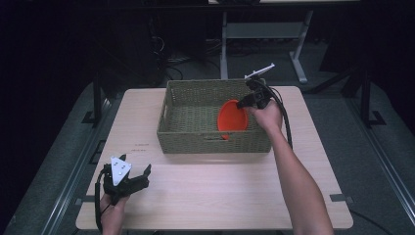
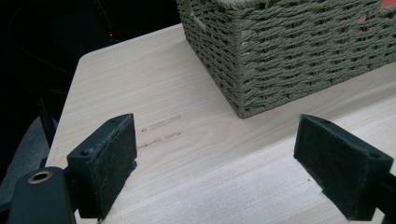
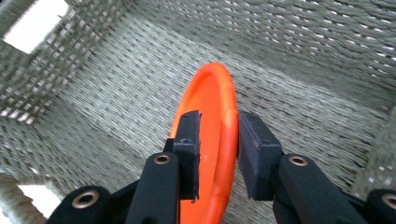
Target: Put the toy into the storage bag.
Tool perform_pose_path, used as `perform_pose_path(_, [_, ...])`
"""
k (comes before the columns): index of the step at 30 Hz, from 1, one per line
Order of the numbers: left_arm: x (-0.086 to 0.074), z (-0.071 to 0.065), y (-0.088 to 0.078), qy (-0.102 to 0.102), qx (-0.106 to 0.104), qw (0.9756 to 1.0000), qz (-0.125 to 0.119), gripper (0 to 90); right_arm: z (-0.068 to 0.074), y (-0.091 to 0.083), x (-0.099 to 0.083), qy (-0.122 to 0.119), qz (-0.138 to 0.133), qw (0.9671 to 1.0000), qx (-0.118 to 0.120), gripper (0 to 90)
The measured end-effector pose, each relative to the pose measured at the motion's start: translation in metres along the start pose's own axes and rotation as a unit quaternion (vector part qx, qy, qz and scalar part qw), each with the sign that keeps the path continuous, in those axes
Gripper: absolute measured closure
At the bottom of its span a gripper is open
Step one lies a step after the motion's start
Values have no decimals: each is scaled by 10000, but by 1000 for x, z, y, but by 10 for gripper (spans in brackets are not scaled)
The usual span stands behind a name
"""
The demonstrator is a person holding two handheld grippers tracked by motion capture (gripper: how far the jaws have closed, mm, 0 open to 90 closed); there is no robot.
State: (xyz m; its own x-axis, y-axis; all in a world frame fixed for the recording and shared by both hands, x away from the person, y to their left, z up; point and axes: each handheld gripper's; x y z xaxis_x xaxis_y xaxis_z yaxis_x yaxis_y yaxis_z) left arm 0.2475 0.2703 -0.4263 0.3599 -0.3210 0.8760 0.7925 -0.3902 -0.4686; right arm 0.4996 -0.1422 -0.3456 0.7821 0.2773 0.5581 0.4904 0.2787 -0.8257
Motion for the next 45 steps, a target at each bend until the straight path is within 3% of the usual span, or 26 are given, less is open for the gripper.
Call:
perform_pose_path(6, [0,0,1,-15,-1,10000,-14,127,-5,0,-1,99,68,9999,34,618])
perform_pose_path(15, [1,0,2,-53,11,10000,-20,127,-9,-5,-2,156,39,9998,106,597])
perform_pose_path(20, [1,0,1,58,-9,10000,73,127,-11,-8,-4,184,-14,9998,-4,594])
perform_pose_path(22, [1,0,2,29,-5,10000,36,127,-16,-11,-6,318,-132,9993,145,585])
perform_pose_path(31, [0,-1,2,-29,1,10000,-5,127,-21,-22,-13,341,-326,9976,504,472])
perform_pose_path(34, [0,-1,2,-2,1,10000,2,127,-21,-29,-20,364,-376,9959,742,441])
perform_pose_path(45, [1,-3,2,-7,-19,10000,-4,127,-27,-62,-46,210,-517,9913,1191,345])
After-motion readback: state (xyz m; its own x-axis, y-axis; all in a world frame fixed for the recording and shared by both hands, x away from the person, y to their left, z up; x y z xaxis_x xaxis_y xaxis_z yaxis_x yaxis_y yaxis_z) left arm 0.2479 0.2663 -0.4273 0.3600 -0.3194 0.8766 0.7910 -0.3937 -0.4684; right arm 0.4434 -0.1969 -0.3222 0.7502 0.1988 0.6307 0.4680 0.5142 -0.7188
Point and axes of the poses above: each handheld gripper's, and its own axes: y roughly forward along the jaws, x roughly out of its top, z roughly to its left, and after that the axes turned 12 degrees about -x, right-handed
